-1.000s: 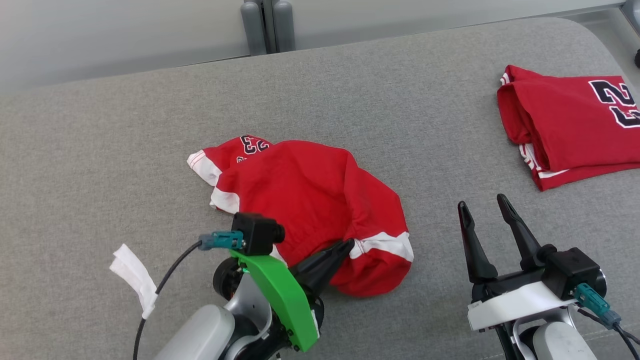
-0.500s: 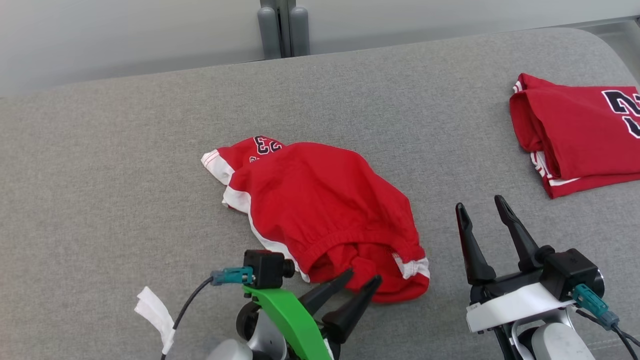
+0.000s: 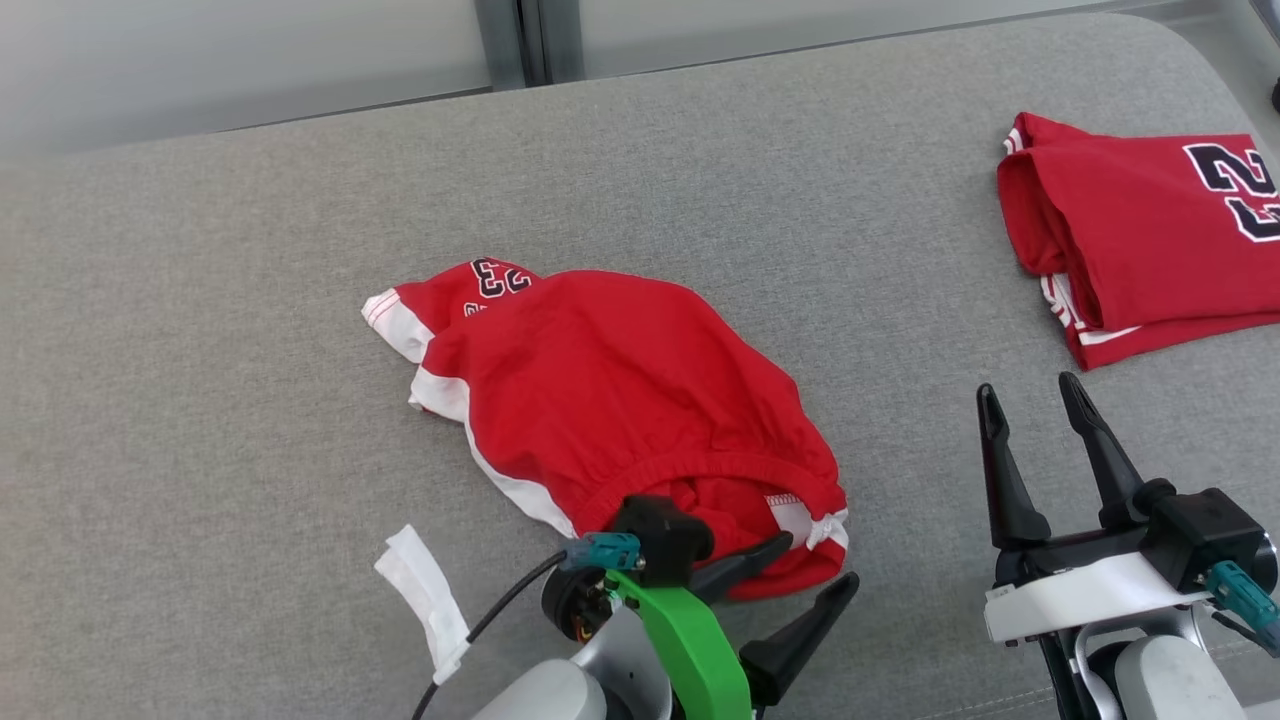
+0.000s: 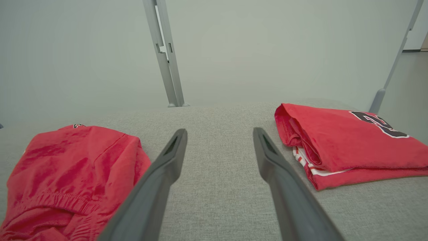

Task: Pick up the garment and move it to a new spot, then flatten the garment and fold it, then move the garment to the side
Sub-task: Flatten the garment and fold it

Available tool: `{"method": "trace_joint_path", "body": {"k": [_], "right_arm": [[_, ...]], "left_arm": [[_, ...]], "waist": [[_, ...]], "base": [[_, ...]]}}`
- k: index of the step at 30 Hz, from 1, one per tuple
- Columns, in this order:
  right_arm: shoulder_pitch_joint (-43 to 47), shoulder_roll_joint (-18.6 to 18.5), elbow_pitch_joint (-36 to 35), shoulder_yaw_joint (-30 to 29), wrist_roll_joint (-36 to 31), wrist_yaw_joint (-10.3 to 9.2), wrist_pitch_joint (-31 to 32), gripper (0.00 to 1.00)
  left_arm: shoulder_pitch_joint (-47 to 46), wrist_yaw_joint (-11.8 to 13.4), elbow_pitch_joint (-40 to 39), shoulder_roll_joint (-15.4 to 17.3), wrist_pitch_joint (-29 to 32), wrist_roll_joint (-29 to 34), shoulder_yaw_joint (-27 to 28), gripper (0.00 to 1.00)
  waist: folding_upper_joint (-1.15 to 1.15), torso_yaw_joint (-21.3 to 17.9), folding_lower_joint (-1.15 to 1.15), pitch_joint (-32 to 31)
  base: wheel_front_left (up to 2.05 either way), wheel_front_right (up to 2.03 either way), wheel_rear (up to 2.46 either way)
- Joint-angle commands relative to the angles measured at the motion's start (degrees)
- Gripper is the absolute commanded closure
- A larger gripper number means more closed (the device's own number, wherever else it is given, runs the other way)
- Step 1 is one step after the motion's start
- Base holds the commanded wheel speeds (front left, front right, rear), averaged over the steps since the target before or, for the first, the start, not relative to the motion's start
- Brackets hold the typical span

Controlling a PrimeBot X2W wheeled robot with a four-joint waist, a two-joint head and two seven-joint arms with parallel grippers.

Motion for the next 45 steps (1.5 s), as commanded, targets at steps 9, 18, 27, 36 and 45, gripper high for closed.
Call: {"method": "trace_joint_path", "body": {"k": [9, 18, 27, 36, 45], "right_arm": [[-1.1, 0.9, -0.8, 0.8, -0.4, -0.08, 0.0, 0.0], [-0.8, 1.5, -0.5, 0.3, -0.3, -0.08, 0.0, 0.0], [-0.6, 1.6, 0.1, 0.2, -0.1, -0.08, 0.0, 0.0], [-0.8, 1.5, 1.1, 1.9, 0.3, -0.08, 0.0, 0.0], [0.8, 0.8, 1.2, 1.2, 1.3, -0.08, 0.0, 0.0]], "left_arm": [[-5.0, 2.5, 8.6, -2.2, -1.7, 4.0, -1.2, 0.0], [-6.5, 2.8, 11.7, -2.3, -4.0, 3.7, -0.2, 1.0], [-8.4, 1.0, 8.5, -0.7, -0.5, 0.8, -1.0, 1.0], [-31.3, -0.4, -5.1, 7.5, 12.5, -11.8, 0.2, 1.0], [-35.8, -0.4, -9.4, 17.9, 16.7, -20.0, 3.5, 1.0]], "waist": [[0.0, -4.2, 0.0, 3.1], [0.0, -5.1, 0.0, 3.4], [0.0, -4.5, 0.0, 0.8], [0.0, -5.0, 0.0, -1.6], [0.0, -2.7, 0.0, -2.7]], "base": [[0.0, 0.0, 0.0], [0.0, 0.0, 0.0], [0.0, 0.0, 0.0], [0.0, 0.0, 0.0], [0.0, 0.0, 0.0]]}}
